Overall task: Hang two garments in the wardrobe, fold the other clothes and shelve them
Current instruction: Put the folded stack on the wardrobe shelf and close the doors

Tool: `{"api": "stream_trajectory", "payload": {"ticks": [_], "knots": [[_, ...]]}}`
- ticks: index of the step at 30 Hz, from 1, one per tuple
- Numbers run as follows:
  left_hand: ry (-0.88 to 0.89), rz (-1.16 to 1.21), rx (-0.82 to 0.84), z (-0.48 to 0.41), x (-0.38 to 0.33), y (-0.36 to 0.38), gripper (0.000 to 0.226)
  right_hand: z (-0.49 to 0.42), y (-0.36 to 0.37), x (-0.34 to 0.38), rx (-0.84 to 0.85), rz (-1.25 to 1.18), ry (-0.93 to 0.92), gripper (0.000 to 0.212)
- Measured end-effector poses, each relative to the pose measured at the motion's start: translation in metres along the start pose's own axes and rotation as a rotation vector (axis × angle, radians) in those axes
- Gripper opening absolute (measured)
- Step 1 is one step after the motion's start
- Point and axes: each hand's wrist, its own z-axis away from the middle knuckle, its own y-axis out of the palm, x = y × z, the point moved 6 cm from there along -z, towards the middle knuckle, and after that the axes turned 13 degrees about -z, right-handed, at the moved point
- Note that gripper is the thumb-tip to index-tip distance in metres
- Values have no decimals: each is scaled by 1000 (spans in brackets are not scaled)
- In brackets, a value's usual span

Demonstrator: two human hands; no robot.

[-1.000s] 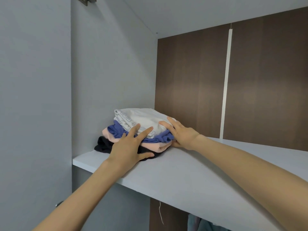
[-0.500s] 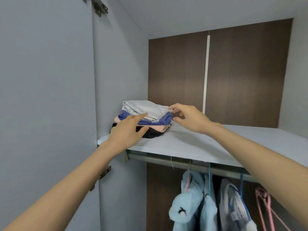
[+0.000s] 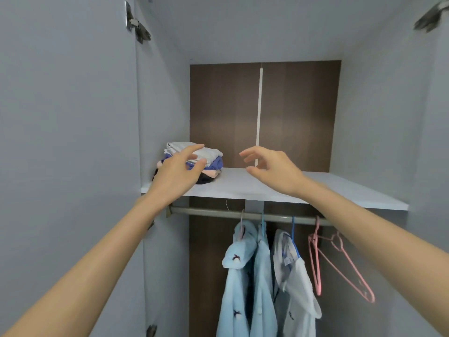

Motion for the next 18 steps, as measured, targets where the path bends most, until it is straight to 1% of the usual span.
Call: {"api": "stream_trajectory", "payload": {"ticks": [11, 15, 18], "knots": [[-54, 156, 6, 111, -61, -40, 41, 125, -39, 53, -62, -132, 72, 34], [-94, 158, -57, 158, -68, -68, 38, 167, -32, 73, -28, -191, 87, 36], [-132, 116, -87, 196, -66, -94, 39, 188, -16, 92, 13, -206, 77, 36]]}}
